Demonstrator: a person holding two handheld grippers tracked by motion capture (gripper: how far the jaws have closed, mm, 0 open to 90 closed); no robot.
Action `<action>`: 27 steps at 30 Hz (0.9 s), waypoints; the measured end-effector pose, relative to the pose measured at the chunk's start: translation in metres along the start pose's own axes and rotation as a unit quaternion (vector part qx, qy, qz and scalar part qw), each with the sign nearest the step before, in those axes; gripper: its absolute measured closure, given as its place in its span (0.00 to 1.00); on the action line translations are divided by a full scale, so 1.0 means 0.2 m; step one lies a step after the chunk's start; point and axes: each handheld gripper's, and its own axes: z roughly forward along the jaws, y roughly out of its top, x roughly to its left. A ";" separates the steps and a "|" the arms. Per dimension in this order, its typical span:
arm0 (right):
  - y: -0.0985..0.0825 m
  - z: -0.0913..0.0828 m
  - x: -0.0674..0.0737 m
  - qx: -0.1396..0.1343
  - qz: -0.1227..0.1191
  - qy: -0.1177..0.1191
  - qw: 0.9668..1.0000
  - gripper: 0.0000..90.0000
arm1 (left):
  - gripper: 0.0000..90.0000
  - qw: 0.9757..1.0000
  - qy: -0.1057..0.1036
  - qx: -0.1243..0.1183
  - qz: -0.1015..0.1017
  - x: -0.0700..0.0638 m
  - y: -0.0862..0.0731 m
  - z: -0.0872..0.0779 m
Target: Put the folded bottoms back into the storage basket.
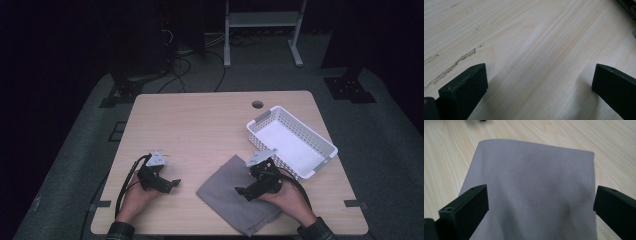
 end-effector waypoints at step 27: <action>-0.12 0.16 0.02 0.084 -0.010 -0.005 0.996 0.00 | 0.00 1.000 0.000 0.000 0.001 0.00 0.00 0.00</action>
